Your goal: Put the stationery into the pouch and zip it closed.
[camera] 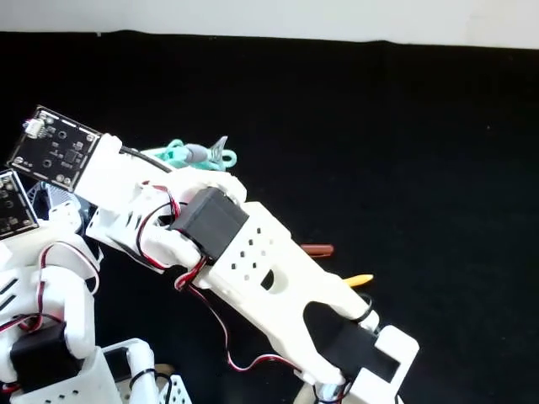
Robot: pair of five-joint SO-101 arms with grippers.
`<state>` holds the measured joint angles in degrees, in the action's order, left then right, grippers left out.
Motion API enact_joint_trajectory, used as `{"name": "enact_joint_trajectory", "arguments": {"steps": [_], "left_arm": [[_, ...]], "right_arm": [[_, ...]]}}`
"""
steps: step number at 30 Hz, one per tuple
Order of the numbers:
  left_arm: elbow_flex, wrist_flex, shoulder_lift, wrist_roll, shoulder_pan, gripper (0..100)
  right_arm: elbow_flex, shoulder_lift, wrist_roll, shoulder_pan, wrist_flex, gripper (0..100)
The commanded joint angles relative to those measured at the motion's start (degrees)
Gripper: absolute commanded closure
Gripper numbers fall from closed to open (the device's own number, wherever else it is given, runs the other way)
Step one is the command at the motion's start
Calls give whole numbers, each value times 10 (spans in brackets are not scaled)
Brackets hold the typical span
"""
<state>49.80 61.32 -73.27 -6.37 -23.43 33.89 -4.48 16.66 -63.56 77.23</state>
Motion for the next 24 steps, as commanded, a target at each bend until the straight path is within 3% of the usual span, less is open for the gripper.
{"name": "enact_joint_trajectory", "arguments": {"steps": [1, 7, 17, 24], "left_arm": [[15, 4, 2, -2, 0, 993], [28, 4, 2, -2, 0, 993], [16, -25, 2, -2, 2, 993], [-13, -28, 7, -2, 77, 993]], "right_arm": [[18, 6, 8, 13, -3, 743], [141, 5, 7, 56, 5, 743], [279, 4, 6, 115, 138, 743], [306, 5, 7, 164, 239, 743]]}}
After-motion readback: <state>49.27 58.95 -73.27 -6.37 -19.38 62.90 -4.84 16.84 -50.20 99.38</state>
